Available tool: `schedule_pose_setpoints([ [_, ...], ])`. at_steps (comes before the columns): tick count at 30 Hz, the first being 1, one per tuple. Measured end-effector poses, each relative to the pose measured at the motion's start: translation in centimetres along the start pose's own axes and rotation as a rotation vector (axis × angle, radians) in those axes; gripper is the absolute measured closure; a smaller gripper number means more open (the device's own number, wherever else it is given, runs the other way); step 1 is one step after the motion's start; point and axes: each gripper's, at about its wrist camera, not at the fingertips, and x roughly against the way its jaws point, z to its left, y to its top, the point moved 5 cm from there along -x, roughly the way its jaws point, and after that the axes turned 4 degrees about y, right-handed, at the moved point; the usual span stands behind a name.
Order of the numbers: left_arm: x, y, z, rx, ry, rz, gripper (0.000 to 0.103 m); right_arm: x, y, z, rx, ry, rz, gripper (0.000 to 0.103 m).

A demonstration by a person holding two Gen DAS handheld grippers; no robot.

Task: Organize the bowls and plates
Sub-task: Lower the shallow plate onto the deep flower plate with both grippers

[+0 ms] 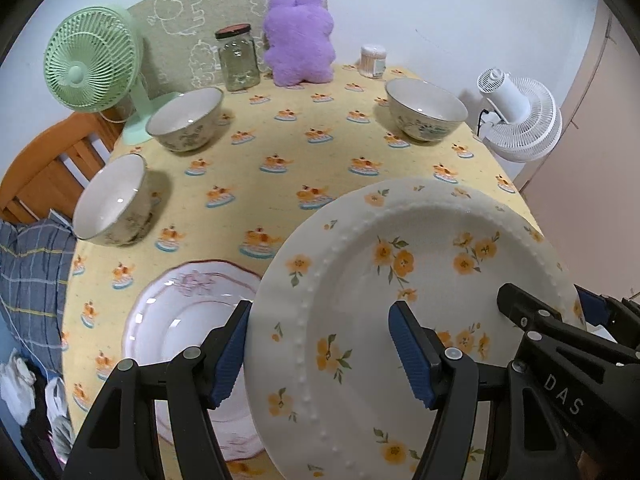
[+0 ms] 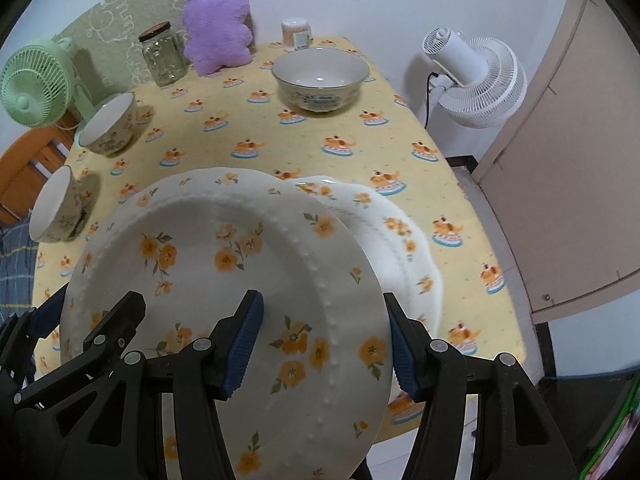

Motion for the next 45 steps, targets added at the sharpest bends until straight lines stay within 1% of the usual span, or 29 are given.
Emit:
schedule_pose_setpoints([
  [7, -1.7, -0.3, -3.6, 0.024, 0.000, 0.042, 0.034, -1.4, 0.8, -3.8, 0.032, 0.002, 0.019, 0.040],
  [18, -4.4, -0.3, -7.0, 0.072, -0.002, 0.097, 0.034, -4.0, 2.4, -6.9, 0.079, -0.002, 0.043, 0.040],
  [25, -5.9, -0.5, -7.9, 0.084, 0.003, 0.126, 0.034, -5.5, 2.6, -7.8, 0.089, 0.004, 0.067, 0.040],
  [37, -7.2, -0.9, -8.9, 0.088, 0.012, 0.149, 0.033, -7.0, 2.3, -8.9, 0.087, 0.023, 0.097, 0.040],
  [42, -7.4, -0.9, -8.9, 0.094, 0.026, 0.148, 0.032, -7.2, 2.1, -8.8, 0.093, 0.030, 0.094, 0.040],
  [45, -7.4, -0.8, -8.9, 0.095, 0.049, 0.147, 0.031, -7.3, 2.0, -8.8, 0.099, 0.034, 0.094, 0.041],
])
